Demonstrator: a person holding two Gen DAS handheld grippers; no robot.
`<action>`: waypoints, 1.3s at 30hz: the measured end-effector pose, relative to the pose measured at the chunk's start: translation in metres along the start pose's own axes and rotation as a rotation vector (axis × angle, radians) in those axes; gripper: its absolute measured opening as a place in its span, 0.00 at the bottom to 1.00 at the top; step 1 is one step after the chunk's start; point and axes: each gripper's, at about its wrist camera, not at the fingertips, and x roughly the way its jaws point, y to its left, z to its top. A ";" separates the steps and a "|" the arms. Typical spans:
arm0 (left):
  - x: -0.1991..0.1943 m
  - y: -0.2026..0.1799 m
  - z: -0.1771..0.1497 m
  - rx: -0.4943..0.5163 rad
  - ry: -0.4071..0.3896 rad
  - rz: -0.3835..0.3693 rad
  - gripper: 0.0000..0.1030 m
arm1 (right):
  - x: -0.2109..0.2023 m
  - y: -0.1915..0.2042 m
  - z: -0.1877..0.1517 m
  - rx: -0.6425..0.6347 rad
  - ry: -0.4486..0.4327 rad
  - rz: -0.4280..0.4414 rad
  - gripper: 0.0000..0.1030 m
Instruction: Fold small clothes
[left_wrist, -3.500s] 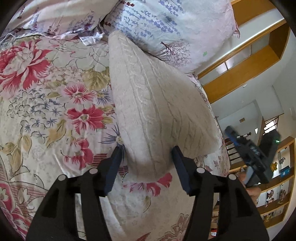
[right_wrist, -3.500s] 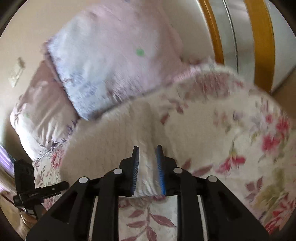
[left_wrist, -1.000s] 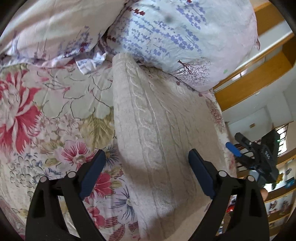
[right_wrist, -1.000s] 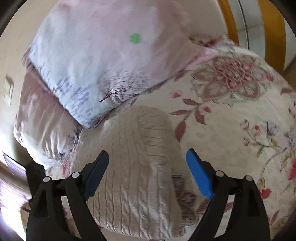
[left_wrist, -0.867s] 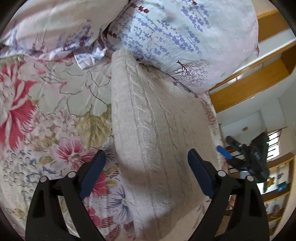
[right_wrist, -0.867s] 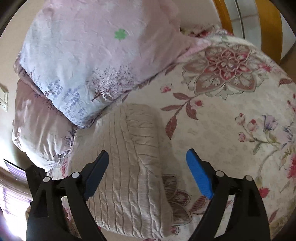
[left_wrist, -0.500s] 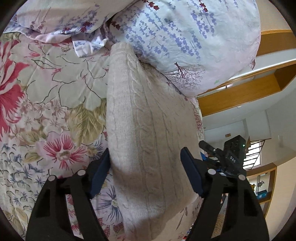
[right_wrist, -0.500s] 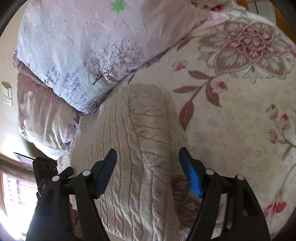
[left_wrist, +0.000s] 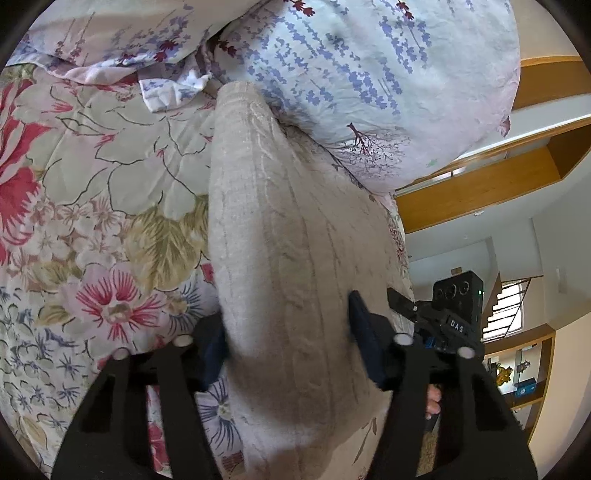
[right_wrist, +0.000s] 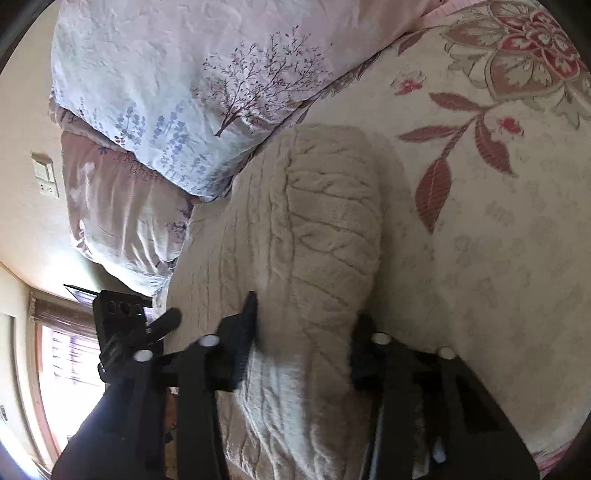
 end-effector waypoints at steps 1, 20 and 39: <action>-0.002 0.001 0.000 0.001 -0.005 -0.012 0.46 | -0.002 0.005 -0.003 -0.006 -0.018 -0.008 0.33; -0.172 0.052 -0.031 0.030 -0.185 0.004 0.37 | 0.057 0.144 -0.054 -0.259 -0.074 0.113 0.20; -0.217 0.049 -0.083 0.251 -0.317 0.288 0.62 | 0.096 0.142 -0.047 -0.238 -0.097 -0.101 0.09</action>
